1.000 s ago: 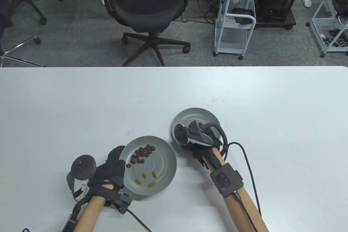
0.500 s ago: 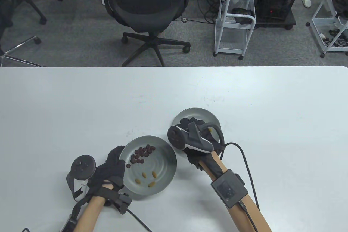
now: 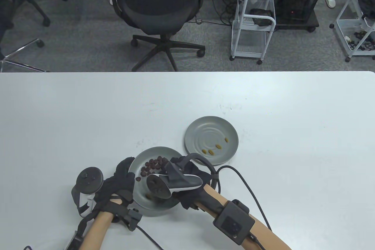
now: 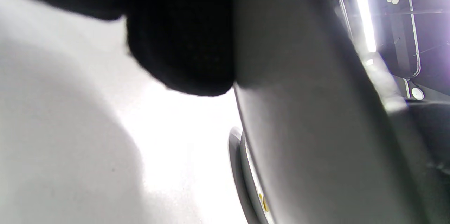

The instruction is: Pick raisins with hand pinch into plate

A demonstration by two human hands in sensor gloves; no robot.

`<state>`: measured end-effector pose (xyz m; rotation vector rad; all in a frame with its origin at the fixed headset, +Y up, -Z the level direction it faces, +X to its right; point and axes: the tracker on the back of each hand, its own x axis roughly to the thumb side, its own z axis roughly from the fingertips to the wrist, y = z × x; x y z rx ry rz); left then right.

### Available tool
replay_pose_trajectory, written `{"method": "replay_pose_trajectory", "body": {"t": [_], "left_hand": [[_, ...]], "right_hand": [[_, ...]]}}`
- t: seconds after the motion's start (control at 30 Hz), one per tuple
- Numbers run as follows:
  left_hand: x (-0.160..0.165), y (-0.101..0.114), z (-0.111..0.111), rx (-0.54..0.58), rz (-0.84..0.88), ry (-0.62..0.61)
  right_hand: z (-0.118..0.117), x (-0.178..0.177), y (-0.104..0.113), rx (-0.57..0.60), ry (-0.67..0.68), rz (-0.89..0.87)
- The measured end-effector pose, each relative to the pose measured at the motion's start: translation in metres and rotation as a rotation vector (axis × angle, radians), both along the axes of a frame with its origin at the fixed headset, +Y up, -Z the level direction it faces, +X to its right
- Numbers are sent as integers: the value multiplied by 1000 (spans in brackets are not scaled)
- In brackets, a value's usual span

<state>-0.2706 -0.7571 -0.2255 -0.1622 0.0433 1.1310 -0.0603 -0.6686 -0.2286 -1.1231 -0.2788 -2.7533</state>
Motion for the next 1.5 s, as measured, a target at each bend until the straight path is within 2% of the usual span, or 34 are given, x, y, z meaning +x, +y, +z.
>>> {"method": "replay_pose_trajectory", "body": {"t": [0.07, 0.53, 0.97, 1.5], "left_hand": [[0, 0, 0, 2, 1, 1], [0, 0, 1, -5, 3, -3], [0, 1, 0, 2, 15, 1], [-1, 0, 1, -8, 38, 20]], "right_hand": [[0, 0, -2, -14, -14, 27], [12, -13, -12, 116, -13, 101], [9, -9, -7, 104, -50, 125], [6, -8, -12, 123, -10, 72]]}}
